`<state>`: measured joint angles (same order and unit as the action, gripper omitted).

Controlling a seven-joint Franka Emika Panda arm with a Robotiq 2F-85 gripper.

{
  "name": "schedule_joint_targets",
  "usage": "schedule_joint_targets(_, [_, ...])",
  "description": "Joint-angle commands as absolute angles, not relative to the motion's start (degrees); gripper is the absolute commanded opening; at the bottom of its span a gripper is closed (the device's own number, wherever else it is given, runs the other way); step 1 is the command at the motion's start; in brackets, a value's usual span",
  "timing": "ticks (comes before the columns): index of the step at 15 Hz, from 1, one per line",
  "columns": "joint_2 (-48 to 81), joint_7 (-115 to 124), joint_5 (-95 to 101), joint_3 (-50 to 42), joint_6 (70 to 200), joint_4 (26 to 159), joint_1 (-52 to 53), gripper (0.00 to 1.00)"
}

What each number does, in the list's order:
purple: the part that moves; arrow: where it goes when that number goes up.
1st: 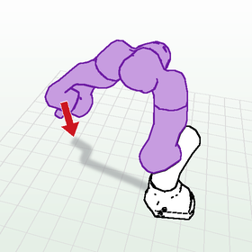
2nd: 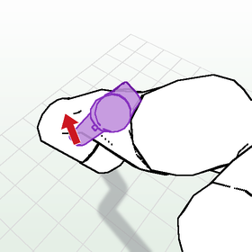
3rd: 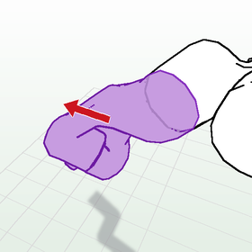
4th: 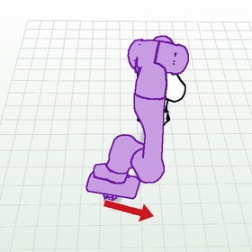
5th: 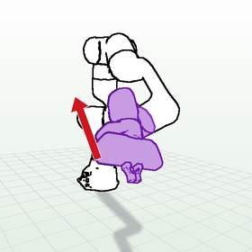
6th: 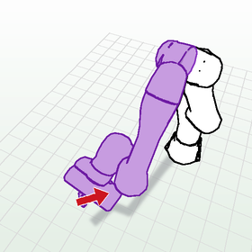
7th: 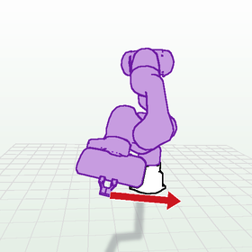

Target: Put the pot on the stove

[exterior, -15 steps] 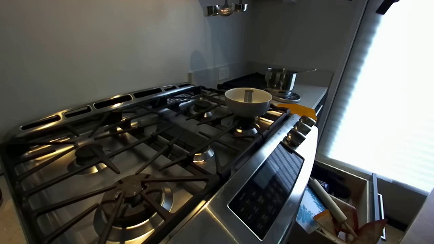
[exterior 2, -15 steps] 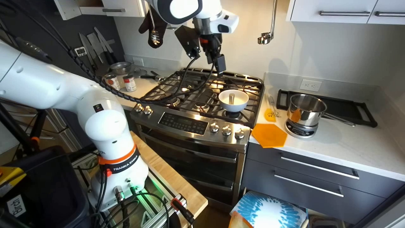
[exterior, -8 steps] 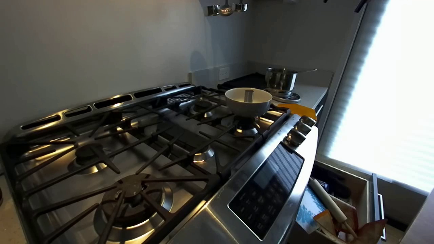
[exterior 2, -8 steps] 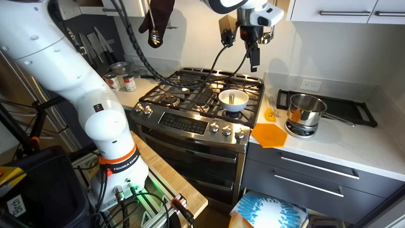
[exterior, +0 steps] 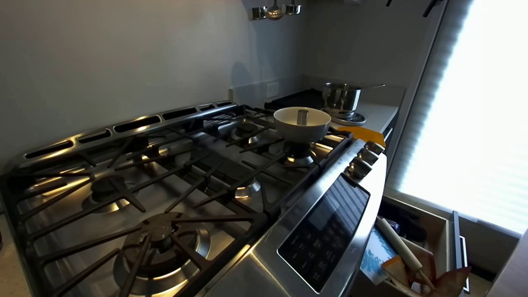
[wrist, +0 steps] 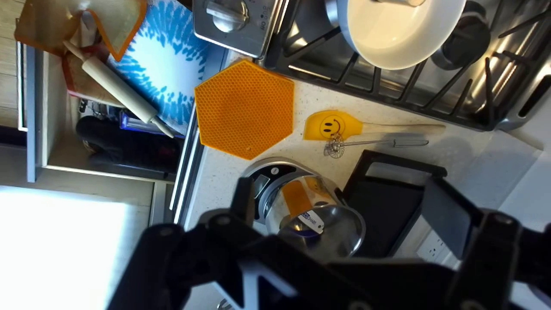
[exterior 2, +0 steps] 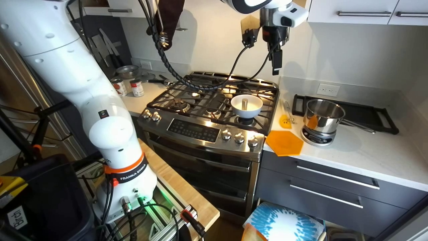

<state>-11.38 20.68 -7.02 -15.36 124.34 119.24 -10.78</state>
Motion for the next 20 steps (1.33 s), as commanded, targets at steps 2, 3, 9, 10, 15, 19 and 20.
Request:
schedule_joint_targets(2, [0.4, 26.0, -13.4, -15.3, 120.1, 109.5, -12.1, 1.0])
schedule_joint_targets(3, [3.0, 28.0, -14.4, -15.4, 119.6, 107.3, -12.3, 1.0])
schedule_joint_targets(9, [21.9, 42.3, -16.9, -15.9, 116.1, 89.0, -14.4, 1.0])
schedule_joint_targets(10, [24.7, 45.1, -17.1, -16.0, 115.3, 85.8, -14.8, 1.0])
schedule_joint_targets(15, [28.0, 49.5, -14.9, -15.2, 115.3, 83.4, -15.4, 1.0])
schedule_joint_targets(19, [29.6, 50.7, -14.8, -15.2, 114.3, 80.9, -15.6, 1.0])
schedule_joint_targets(20, [32.0, 54.9, -14.1, -16.0, 114.7, 78.9, -14.9, 1.0])
